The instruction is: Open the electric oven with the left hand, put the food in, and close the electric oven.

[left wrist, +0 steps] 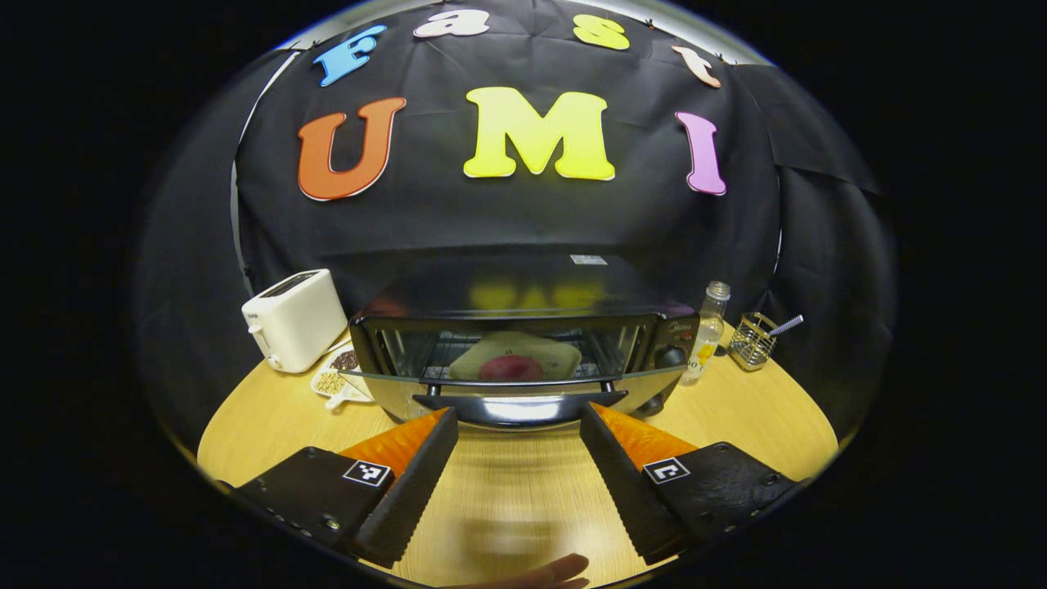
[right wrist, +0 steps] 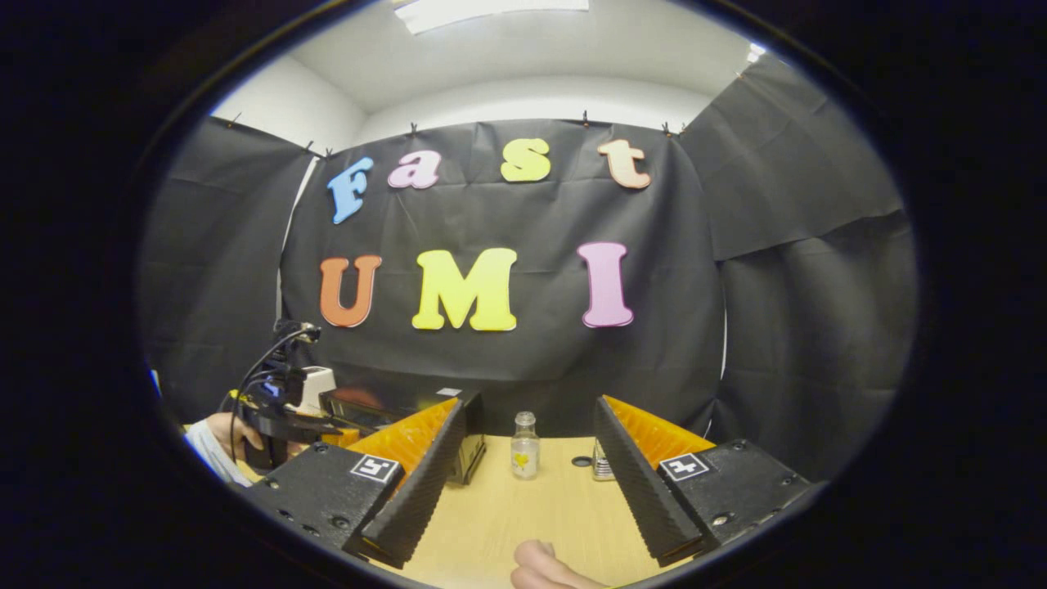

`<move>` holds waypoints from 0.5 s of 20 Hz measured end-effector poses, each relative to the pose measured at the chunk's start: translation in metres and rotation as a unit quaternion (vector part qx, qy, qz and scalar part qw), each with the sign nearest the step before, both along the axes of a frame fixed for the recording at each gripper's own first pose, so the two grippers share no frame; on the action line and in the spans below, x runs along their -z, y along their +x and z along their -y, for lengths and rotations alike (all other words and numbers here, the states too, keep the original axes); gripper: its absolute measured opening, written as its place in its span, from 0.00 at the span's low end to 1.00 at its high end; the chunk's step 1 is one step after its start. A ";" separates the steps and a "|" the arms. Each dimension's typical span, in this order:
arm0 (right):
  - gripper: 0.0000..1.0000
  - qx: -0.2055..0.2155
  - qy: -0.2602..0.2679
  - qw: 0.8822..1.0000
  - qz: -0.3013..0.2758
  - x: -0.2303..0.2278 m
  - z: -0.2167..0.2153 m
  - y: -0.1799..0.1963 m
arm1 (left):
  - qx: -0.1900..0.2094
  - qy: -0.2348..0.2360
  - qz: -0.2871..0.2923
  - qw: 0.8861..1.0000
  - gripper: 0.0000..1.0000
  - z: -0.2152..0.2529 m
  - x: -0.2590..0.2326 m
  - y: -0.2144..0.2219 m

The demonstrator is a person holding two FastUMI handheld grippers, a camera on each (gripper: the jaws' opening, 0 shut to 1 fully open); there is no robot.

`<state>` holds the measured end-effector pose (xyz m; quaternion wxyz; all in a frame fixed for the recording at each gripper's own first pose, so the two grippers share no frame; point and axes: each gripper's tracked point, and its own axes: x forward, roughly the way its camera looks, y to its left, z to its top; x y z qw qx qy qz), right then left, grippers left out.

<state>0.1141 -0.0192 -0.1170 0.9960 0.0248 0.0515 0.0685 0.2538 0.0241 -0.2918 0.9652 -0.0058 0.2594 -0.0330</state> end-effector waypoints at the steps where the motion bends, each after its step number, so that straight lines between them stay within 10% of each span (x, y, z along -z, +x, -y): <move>1: 0.96 -0.001 0.000 1.000 0.003 -0.002 0.003 -0.004 | 0.003 0.007 0.005 1.000 0.96 -0.002 -0.002 0.007; 10: 0.96 0.009 0.005 1.000 -0.013 -0.007 0.000 -0.041 | -0.006 0.027 0.083 0.996 0.96 -0.007 -0.063 -0.041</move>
